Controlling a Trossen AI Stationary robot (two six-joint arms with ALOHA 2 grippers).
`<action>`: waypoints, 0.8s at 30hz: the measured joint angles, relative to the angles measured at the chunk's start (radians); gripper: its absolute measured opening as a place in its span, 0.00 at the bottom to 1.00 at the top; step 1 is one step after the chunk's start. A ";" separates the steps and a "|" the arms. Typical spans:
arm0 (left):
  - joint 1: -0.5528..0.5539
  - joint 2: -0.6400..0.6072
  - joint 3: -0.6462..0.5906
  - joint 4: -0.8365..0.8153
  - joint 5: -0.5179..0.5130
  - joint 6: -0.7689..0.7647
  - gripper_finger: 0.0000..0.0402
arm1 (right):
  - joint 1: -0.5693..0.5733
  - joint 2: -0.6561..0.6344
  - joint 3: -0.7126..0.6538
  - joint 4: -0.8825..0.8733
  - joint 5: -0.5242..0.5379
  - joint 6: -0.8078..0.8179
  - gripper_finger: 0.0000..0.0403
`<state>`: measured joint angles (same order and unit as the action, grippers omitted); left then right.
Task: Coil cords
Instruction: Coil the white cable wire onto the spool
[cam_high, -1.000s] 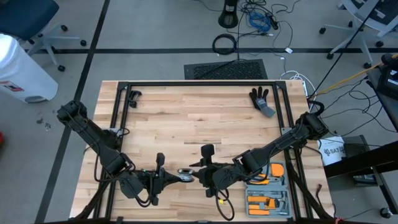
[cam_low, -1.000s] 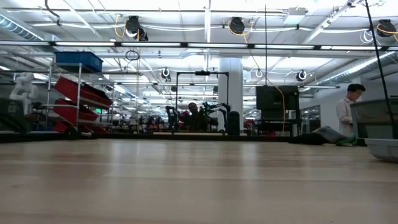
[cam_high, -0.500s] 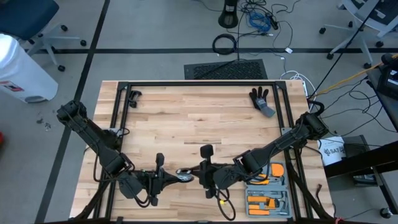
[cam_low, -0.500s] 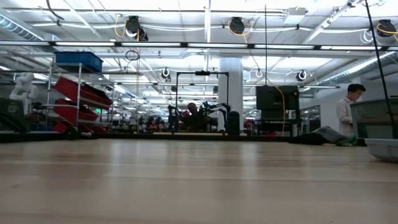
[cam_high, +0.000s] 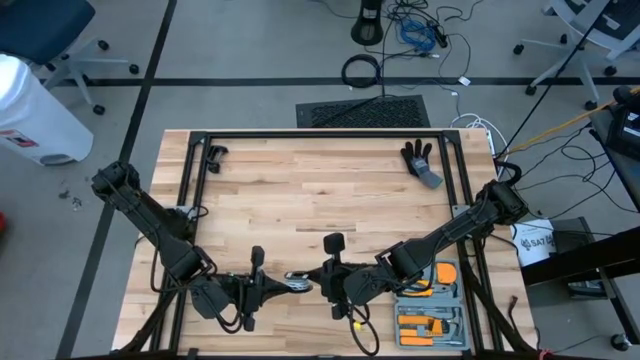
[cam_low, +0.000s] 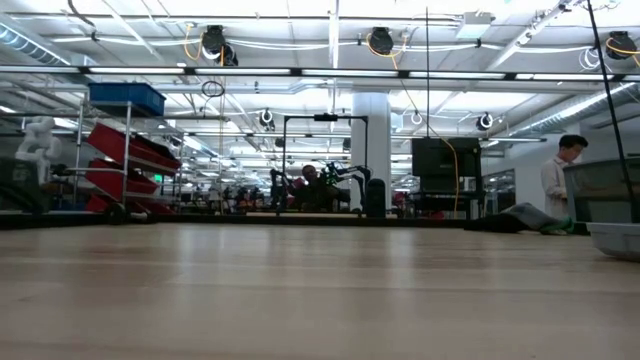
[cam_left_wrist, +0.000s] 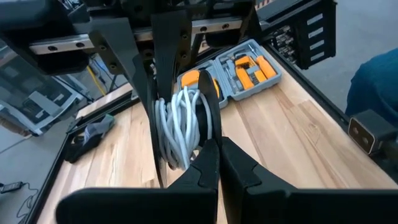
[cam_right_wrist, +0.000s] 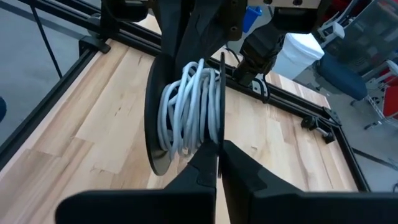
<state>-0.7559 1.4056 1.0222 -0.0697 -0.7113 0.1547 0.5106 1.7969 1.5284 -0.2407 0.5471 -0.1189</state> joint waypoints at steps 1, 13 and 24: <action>-0.002 0.000 0.000 0.010 -0.001 0.005 0.00 | 0.000 -0.002 0.000 -0.006 0.000 0.005 0.00; -0.008 0.002 0.000 0.041 -0.014 0.016 0.00 | 0.034 -0.104 0.002 -0.185 -0.004 0.126 0.28; -0.008 0.002 0.000 0.088 -0.006 0.020 0.00 | 0.074 -0.106 0.002 0.006 -0.007 -0.042 0.30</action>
<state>-0.7644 1.4075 1.0218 0.0179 -0.7174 0.1743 0.5843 1.6908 1.5307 -0.2346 0.5398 -0.1605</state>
